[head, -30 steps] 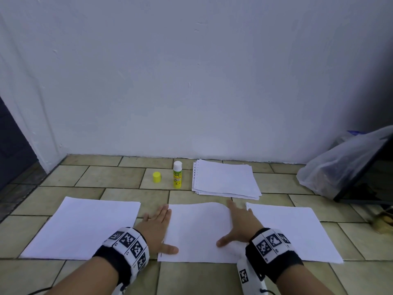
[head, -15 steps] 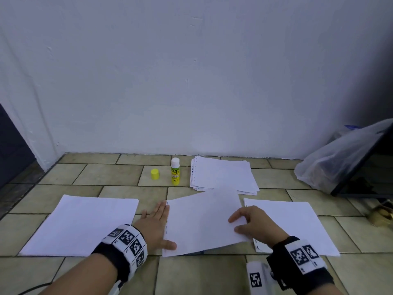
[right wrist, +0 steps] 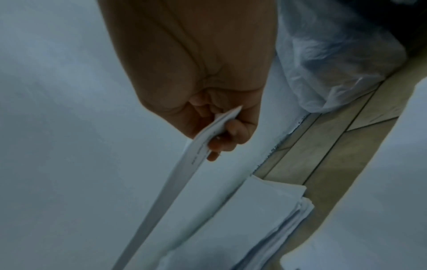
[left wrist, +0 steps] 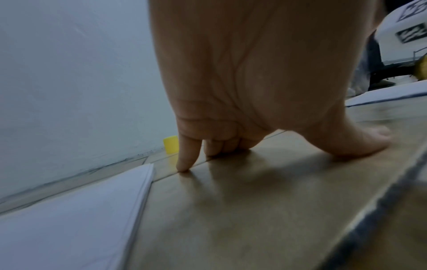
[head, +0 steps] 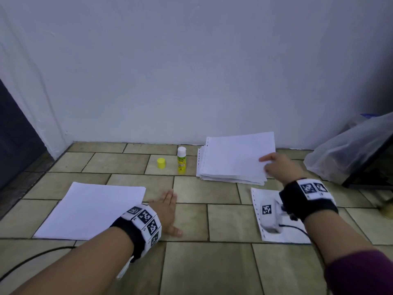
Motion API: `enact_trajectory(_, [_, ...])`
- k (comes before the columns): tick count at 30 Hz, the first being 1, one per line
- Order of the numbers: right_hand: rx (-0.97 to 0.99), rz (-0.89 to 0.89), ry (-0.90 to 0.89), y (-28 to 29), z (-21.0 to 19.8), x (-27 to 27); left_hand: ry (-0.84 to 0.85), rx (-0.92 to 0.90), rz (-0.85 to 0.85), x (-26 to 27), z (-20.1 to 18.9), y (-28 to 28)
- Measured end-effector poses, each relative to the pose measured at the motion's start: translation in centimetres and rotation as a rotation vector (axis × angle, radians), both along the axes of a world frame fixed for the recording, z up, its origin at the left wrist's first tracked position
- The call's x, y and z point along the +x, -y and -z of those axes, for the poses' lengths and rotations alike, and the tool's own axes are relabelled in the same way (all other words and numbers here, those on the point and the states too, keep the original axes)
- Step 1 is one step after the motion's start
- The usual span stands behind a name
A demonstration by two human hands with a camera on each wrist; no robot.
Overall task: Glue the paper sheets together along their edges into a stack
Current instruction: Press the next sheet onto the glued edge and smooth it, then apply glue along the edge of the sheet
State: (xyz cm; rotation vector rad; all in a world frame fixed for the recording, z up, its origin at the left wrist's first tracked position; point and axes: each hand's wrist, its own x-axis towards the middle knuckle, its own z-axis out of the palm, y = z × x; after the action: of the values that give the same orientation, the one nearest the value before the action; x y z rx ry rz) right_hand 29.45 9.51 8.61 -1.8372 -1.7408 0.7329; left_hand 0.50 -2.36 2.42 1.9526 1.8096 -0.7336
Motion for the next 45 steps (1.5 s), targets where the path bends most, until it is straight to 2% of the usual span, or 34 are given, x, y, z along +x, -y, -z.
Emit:
enact_trajectory(6, [-0.054,-0.01,0.204,-4.5,1.8,-3.1,-0.006,-0.017,-0.026,0.1,0.2,-0.2])
enact_trajectory(13, [-0.183,-0.089,0.475,-5.5,4.5,-3.6,0.026,-0.018,-0.032,-0.2,0.5,-0.1])
enact_trajectory(18, [-0.212,-0.083,0.695,-5.3,4.1,-3.9,0.035,-0.031,-0.037,-0.1,0.3,-0.1])
enact_trajectory(21, [-0.217,-0.166,0.84,-5.3,3.6,-4.1,0.039,-0.035,-0.047,-0.1,0.4,-0.1])
enact_trajectory(25, [-0.177,-0.171,0.771,-5.3,2.4,-3.6,0.039,-0.031,-0.046,-0.1,0.4,-0.2])
enact_trajectory(27, [-0.177,-0.236,0.705,-4.7,1.3,-2.9,0.042,-0.029,-0.046,-0.1,0.5,-0.2])
enact_trajectory(29, [-0.262,-0.343,0.629,-3.2,0.7,-1.7,0.042,-0.021,-0.04,-0.2,0.7,-0.2])
enact_trajectory(32, [-0.436,-0.468,0.734,0.8,0.7,-0.2,0.045,0.001,-0.038,-0.4,1.0,-0.1])
enact_trajectory(34, [-0.482,-0.477,0.736,2.9,1.6,0.8,0.055,0.008,-0.028,-0.4,0.9,0.0])
enact_trajectory(42, [-0.559,-0.514,0.726,6.0,5.1,2.6,0.09,0.101,0.0,-0.7,1.0,0.6])
enact_trajectory(45, [-0.544,-0.514,0.729,5.9,5.0,2.7,0.235,0.109,-0.024,-1.6,0.1,0.7])
